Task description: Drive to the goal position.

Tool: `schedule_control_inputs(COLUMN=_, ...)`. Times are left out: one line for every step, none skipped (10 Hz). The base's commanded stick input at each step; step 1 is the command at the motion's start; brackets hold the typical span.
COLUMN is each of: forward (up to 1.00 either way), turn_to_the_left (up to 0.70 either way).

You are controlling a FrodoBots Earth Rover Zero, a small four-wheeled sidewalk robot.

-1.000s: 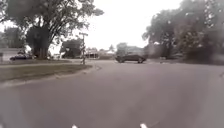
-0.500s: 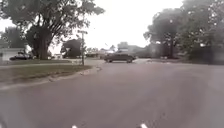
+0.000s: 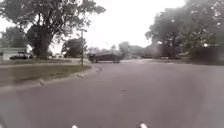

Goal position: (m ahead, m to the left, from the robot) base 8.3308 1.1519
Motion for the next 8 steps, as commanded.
schedule_control_inputs(forward=1.0, turn_to_the_left=0.0)
schedule_control_inputs(forward=1.0, turn_to_the_left=0.0)
schedule_control_inputs(forward=1.0, turn_to_the_left=0.0)
schedule_control_inputs(forward=1.0, turn_to_the_left=0.0)
schedule_control_inputs(forward=1.0, turn_to_the_left=0.0)
schedule_control_inputs(forward=1.0, turn_to_the_left=0.0)
schedule_control_inputs(forward=1.0, turn_to_the_left=0.0)
schedule_control_inputs(forward=1.0, turn_to_the_left=0.0)
